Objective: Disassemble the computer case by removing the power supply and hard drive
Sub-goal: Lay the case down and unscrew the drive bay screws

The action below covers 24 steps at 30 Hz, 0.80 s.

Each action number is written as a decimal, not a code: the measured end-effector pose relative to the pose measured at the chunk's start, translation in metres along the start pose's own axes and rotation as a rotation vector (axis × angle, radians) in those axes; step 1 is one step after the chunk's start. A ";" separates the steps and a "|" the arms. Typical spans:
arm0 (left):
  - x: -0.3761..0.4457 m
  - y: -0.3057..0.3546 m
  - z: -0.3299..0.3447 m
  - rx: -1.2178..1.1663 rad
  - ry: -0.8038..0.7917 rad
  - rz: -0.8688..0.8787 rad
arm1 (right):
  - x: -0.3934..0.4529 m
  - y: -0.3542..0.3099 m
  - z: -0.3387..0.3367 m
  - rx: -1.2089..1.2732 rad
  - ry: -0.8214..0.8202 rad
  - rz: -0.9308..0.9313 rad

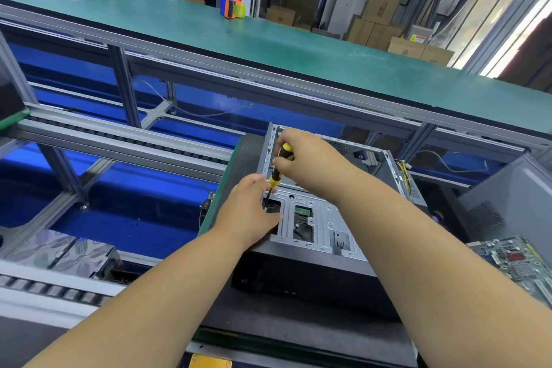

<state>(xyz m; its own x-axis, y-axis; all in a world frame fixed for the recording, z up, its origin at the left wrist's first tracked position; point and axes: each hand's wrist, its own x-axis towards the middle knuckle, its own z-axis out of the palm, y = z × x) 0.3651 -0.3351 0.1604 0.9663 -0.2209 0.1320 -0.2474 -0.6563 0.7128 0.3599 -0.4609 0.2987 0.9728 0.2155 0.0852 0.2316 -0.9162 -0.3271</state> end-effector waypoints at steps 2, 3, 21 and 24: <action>0.000 0.000 0.000 0.004 0.003 0.000 | -0.001 -0.001 0.001 -0.031 -0.024 -0.011; -0.001 -0.001 0.000 0.005 0.005 0.000 | -0.002 -0.001 0.001 -0.072 -0.030 -0.022; 0.000 0.001 0.000 0.015 0.016 -0.015 | 0.000 -0.002 0.002 -0.039 -0.030 -0.008; -0.001 0.001 0.000 0.007 0.013 -0.026 | -0.001 -0.001 0.002 -0.113 -0.004 -0.014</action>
<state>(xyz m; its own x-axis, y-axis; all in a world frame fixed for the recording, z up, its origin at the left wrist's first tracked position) 0.3642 -0.3358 0.1615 0.9732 -0.1947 0.1224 -0.2228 -0.6669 0.7111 0.3586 -0.4593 0.2968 0.9695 0.2300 0.0849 0.2433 -0.9453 -0.2174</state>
